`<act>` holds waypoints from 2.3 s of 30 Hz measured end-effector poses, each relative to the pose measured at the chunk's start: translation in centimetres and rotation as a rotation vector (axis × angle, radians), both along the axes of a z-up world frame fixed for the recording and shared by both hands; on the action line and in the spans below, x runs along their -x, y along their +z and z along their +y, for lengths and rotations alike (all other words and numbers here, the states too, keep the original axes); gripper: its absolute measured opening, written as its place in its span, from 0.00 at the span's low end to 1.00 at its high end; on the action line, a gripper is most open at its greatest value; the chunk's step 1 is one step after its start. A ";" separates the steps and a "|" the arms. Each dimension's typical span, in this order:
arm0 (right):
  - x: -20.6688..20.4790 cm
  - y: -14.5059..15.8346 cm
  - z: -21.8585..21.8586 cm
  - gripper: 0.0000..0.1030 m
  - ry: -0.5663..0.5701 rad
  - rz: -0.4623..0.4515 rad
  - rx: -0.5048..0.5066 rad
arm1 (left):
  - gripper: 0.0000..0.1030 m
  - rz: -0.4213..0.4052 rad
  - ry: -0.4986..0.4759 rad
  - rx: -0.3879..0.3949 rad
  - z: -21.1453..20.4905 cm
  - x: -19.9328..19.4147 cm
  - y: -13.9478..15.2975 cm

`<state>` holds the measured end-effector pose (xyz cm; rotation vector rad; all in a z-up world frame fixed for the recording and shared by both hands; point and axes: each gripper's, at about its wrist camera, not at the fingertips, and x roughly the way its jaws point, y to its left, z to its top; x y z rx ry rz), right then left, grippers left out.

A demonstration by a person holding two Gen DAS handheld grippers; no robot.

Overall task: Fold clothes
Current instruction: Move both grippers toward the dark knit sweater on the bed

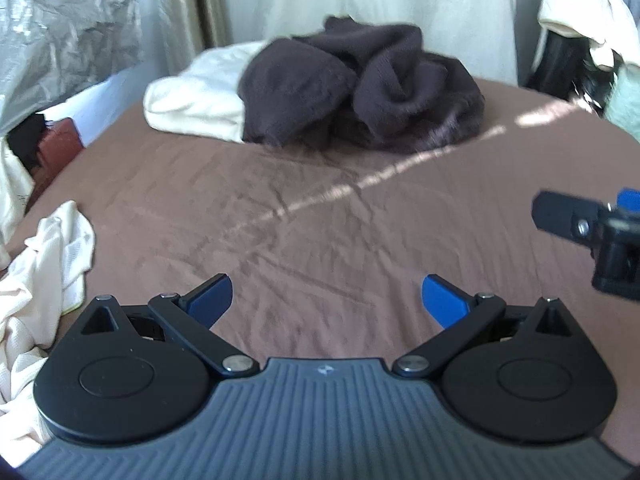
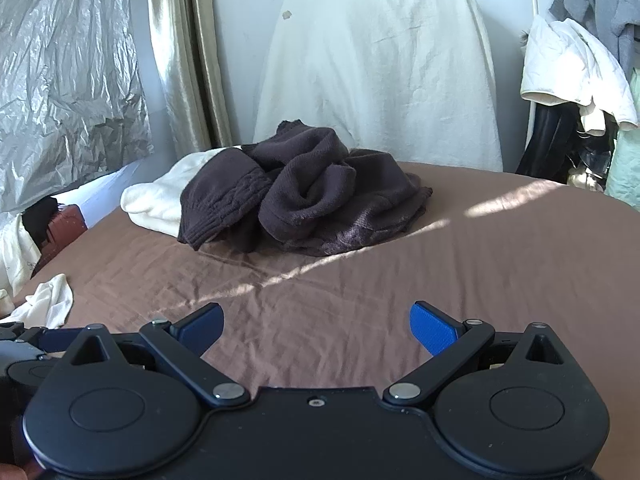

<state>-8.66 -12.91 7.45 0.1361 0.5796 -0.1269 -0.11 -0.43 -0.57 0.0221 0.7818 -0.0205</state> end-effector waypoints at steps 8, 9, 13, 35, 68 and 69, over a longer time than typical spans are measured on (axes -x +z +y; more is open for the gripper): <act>0.1 0.3 0.2 0.98 -0.006 0.023 -0.003 | 1.00 0.029 -0.047 -0.033 -1.0 0.3 -1.9; 0.0 0.0 0.0 0.98 -0.006 0.021 -0.001 | 1.00 0.034 -0.050 -0.022 -0.8 0.3 -1.9; -0.2 -0.9 -0.3 0.98 -0.010 0.019 0.001 | 1.00 0.065 -0.053 -0.013 -0.6 -0.2 -1.9; 0.2 -1.1 -0.3 0.98 -0.011 0.042 0.006 | 1.00 0.027 -0.053 0.043 0.4 -0.2 -0.9; 0.4 -3.1 -3.5 0.98 0.059 0.075 -0.269 | 1.00 0.122 -0.014 0.143 1.7 -1.2 -2.2; 0.5 -3.2 -3.3 0.98 0.056 0.075 -0.256 | 1.00 0.121 -0.015 0.143 1.7 -1.2 -2.3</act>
